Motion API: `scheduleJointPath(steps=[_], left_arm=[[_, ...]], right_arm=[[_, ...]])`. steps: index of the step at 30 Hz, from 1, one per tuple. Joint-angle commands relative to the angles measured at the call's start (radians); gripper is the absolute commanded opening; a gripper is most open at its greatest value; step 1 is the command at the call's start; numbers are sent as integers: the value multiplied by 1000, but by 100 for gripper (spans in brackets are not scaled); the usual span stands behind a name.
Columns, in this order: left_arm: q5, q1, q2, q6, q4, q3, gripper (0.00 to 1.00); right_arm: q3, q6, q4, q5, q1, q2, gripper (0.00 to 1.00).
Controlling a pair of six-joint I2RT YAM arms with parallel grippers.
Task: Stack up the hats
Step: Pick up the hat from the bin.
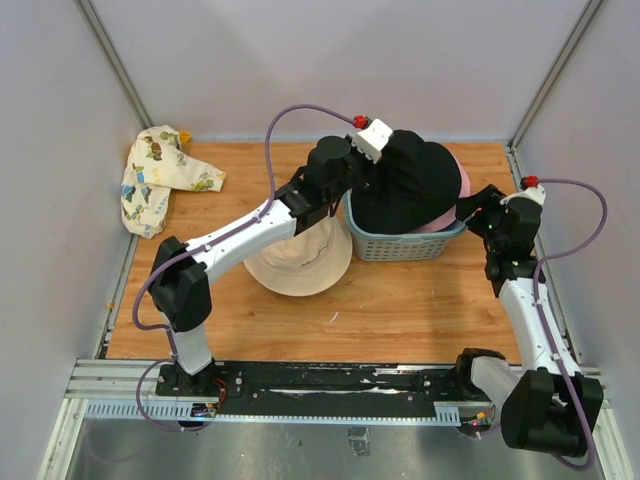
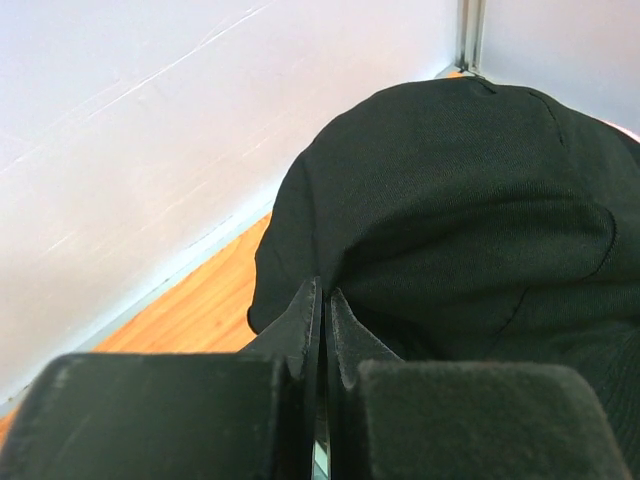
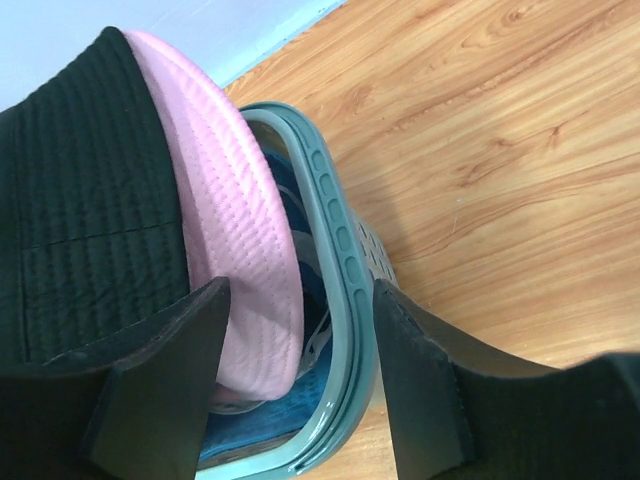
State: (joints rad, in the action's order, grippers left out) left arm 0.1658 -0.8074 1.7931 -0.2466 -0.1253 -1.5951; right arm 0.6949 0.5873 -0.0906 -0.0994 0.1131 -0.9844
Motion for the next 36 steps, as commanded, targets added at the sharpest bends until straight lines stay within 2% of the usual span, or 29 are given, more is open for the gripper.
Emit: scheduleJointPath(steps=[1, 9, 19, 21, 25, 26, 36], left_arm=[[29, -3, -49, -21, -27, 11, 1], [67, -3, -49, -31, -9, 7, 0], [63, -2, -55, -27, 6, 4, 0], [61, -2, -57, -26, 9, 1, 1], [61, -1, -63, -27, 14, -10, 0], [62, -2, -64, -28, 17, -18, 1], [72, -3, -109, -33, 47, -123, 1]], right_arm=[[-30, 36, -135, -75, 40, -28, 58], [-63, 90, -269, -193, 83, -63, 50], [-55, 137, -393, -353, 92, -118, 50], [-44, 143, -397, -382, 92, -137, 43], [-43, 146, -387, -382, 91, -139, 4], [-44, 145, -379, -377, 92, -137, 1], [-22, 114, -287, -321, 92, -143, 0]])
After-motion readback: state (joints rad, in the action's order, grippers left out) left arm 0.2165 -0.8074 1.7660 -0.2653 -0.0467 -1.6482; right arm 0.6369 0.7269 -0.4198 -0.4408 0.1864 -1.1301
